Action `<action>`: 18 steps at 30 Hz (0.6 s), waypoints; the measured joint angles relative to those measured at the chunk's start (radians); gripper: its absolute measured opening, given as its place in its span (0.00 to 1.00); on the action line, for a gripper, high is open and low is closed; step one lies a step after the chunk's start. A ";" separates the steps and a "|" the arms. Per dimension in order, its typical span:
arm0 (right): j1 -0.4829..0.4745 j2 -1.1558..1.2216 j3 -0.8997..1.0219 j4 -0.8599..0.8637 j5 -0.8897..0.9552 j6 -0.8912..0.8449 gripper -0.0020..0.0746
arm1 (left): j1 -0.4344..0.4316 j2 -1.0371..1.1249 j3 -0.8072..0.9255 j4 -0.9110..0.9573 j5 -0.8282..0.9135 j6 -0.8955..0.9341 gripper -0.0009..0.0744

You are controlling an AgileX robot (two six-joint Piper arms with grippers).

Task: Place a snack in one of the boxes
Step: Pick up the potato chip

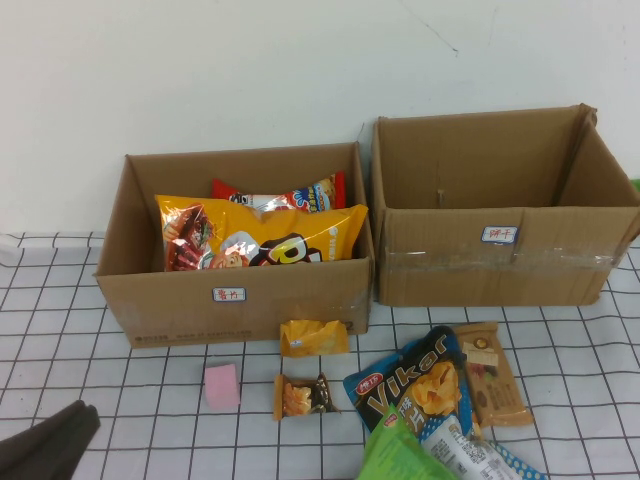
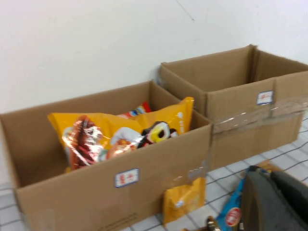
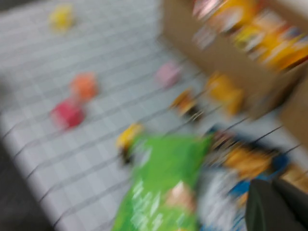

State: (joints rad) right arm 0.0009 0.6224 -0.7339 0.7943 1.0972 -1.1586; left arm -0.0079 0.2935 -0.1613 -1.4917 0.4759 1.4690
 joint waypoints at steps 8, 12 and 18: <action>0.173 0.271 -0.145 -0.189 0.116 0.032 0.02 | 0.000 0.000 0.000 0.000 -0.058 0.091 0.01; 0.324 0.393 -0.165 -0.320 0.089 0.142 0.02 | 0.000 0.000 0.000 0.000 -0.075 0.136 0.01; 0.573 0.555 -0.167 -0.545 -0.064 0.353 0.02 | 0.000 0.000 0.000 0.000 -0.077 0.216 0.01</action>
State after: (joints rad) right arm 0.5740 1.1777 -0.9008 0.2496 1.0334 -0.8060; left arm -0.0079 0.2935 -0.1613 -1.4917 0.3989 1.6853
